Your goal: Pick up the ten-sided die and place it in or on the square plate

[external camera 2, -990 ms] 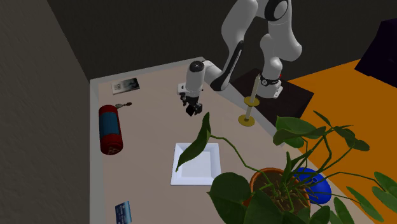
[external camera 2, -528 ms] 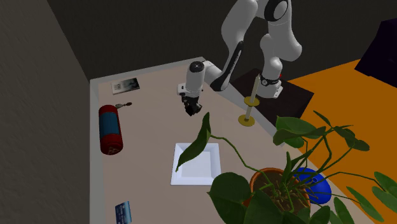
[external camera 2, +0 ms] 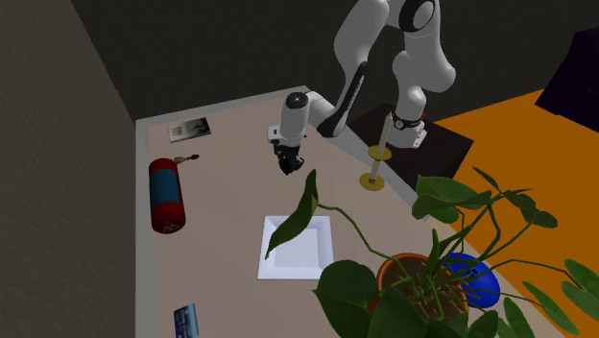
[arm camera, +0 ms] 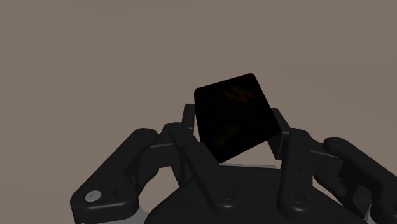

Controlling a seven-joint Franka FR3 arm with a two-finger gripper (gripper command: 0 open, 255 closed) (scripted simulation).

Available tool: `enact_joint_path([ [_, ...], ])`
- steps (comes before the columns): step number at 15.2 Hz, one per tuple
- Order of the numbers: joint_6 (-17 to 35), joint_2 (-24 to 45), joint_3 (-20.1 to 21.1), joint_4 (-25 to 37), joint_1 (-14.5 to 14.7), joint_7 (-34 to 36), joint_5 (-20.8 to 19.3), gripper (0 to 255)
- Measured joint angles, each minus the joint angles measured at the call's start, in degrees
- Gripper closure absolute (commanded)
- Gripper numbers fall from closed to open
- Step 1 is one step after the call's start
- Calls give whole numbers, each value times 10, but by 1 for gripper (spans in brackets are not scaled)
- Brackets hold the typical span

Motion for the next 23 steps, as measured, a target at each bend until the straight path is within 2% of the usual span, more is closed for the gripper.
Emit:
enact_joint_path([
  [19,-101,-103,8,-3,-2,-32,17,255],
  [23,-125,-83,22,32,23,0,20,255],
])
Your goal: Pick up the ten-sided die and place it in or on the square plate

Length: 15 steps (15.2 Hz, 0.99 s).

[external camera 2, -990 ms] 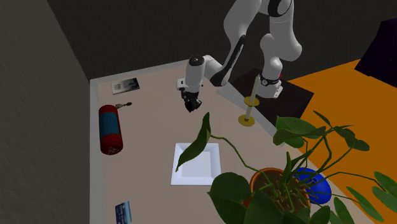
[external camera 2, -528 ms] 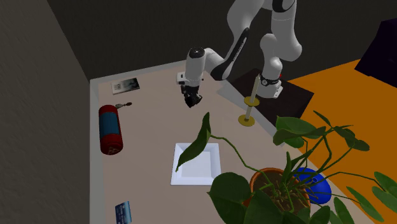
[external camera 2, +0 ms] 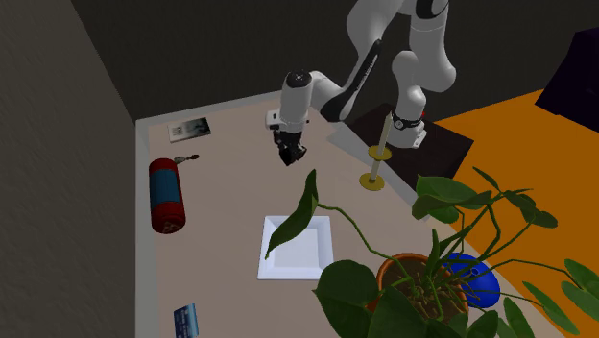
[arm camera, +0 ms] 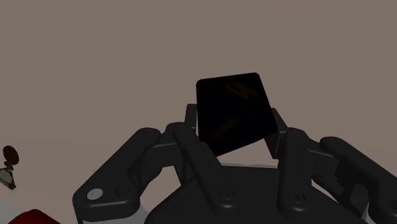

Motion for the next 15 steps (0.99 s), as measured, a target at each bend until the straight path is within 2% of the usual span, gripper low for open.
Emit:
enact_joint_path([
  [5,-43,41,20,72,38,45,6,255],
  [15,-148,160,50,277,106,115,19,255],
])
